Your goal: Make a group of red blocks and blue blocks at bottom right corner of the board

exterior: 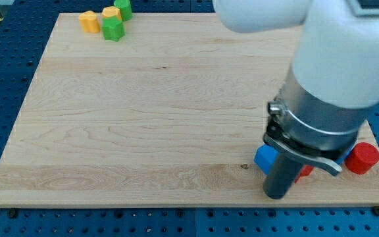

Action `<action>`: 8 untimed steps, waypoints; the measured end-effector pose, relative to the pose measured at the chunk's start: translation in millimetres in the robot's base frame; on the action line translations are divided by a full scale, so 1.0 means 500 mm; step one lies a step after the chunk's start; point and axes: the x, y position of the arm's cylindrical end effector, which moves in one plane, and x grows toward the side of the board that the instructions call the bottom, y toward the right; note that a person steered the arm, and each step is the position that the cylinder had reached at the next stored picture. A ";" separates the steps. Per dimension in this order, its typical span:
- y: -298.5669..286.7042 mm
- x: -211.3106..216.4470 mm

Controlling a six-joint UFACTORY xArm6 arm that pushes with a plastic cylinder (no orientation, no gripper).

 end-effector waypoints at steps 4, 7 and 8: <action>-0.116 -0.121; -0.058 -0.157; -0.058 -0.125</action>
